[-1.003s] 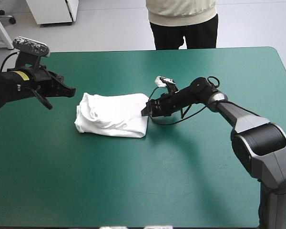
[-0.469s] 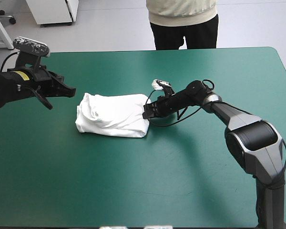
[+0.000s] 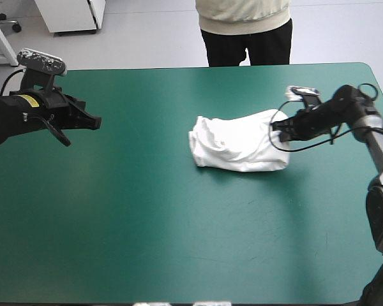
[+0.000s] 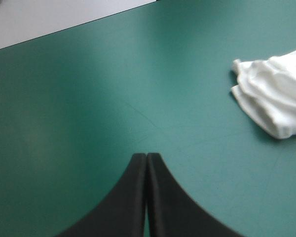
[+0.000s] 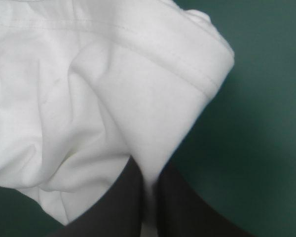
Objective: Fold the cloth
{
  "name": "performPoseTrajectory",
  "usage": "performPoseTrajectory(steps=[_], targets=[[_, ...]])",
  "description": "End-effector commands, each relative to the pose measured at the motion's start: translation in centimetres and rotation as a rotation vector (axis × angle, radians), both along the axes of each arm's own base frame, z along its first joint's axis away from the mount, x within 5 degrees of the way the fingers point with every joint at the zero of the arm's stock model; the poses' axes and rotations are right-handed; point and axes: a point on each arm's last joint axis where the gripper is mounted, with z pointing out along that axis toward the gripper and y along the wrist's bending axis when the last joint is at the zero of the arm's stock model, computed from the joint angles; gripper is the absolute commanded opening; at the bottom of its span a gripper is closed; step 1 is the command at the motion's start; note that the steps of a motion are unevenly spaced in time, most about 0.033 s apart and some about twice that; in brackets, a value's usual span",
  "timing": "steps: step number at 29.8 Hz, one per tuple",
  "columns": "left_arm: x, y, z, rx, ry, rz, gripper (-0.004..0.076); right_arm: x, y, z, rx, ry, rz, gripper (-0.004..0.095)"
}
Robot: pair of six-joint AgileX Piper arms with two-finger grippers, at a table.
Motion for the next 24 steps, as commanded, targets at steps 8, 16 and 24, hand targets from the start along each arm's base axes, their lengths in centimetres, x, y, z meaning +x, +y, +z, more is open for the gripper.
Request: performPoseTrajectory(steps=[8, 16, 24], targets=[[-0.8, 0.0, 1.8, -0.044, -0.112, 0.002, -0.0009, -5.5, -11.7, 4.9, -0.232, -0.026, -0.344, 0.0005], [-0.8, 0.0, 1.9, -0.04, -0.118, 0.005, -0.0009, -5.8, -12.1, 4.8, -0.29, 0.0, -0.345, 0.0126], [-1.5, 0.1, 2.3, -0.042, -0.136, 0.005, -0.0009, -6.1, -11.7, 4.9, -0.234, 0.045, -0.368, 0.078]])
